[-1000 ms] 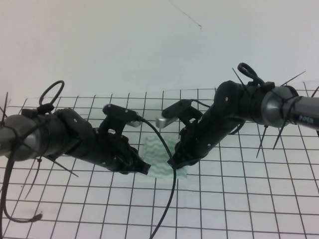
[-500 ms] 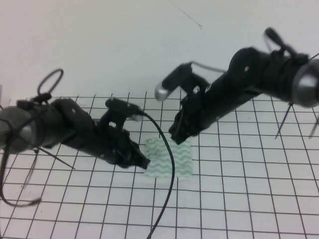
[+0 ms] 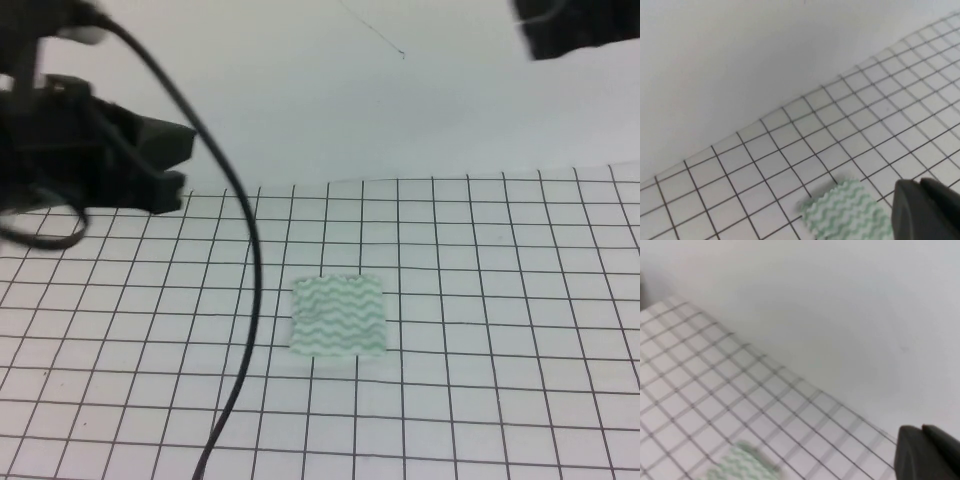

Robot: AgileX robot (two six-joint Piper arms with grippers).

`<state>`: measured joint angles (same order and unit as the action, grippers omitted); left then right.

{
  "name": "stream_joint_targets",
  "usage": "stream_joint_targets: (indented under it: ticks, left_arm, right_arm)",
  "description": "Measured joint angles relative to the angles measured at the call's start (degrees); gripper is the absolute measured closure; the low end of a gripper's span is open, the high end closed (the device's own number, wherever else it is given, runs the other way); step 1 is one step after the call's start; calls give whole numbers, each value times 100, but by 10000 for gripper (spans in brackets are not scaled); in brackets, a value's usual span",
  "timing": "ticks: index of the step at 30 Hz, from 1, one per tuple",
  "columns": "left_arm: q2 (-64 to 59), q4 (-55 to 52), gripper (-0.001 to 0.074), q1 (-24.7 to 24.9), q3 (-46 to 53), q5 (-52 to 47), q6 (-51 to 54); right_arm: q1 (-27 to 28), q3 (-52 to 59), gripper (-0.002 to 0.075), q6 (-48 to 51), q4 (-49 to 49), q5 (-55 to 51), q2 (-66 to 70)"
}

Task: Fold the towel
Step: 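Fold the patterned cloth into a small square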

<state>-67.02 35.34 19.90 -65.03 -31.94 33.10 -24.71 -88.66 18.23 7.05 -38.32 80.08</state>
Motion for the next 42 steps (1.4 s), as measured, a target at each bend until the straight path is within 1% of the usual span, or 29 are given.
stream_joint_targets:
  ticks: [3, 6, 13, 15, 18, 22, 25, 27, 31, 42]
  left_arm:
    - [719, 0, 736, 0, 293, -22, -155]
    - [1432, 0, 736, 0, 762, 15, -304]
    - [3087, 0, 736, 0, 2088, 528, -629]
    - [3425, 0, 736, 0, 2428, 527, -665]
    - [3902, -1, 734, -2, 2866, 551, -710]
    - [4327, -36, 736, 0, 3051, 456, -706]
    - [4428, -147, 736, 0, 3052, 247, -706]
    - [4428, -147, 736, 0, 3059, 172, -706]
    - [4428, -126, 736, 0, 3059, 35, -706]
    - [4428, -117, 736, 0, 3059, 35, -715]
  right_arm:
    - [0, 403, 727, -634, -806, 29, -657]
    - [0, 1085, 727, -1139, -1252, 524, -1451]
    - [0, 3080, 727, -1408, -1460, 1760, -3201]
    - [0, 3641, 727, -1571, -1561, 1838, -3611]
    - [0, 4334, 727, -1892, -1975, 1860, -4241]
    - [0, 5129, 727, -2074, -2672, 1993, -4925]
    - [0, 5651, 727, -2246, -3275, 2006, -5276]
    - [0, 5854, 727, -2464, -3628, 2006, -5432]
    - [0, 5918, 727, -2843, -3741, 2024, -5624]
    - [0, 5918, 727, -2857, -3745, 1794, -5650]
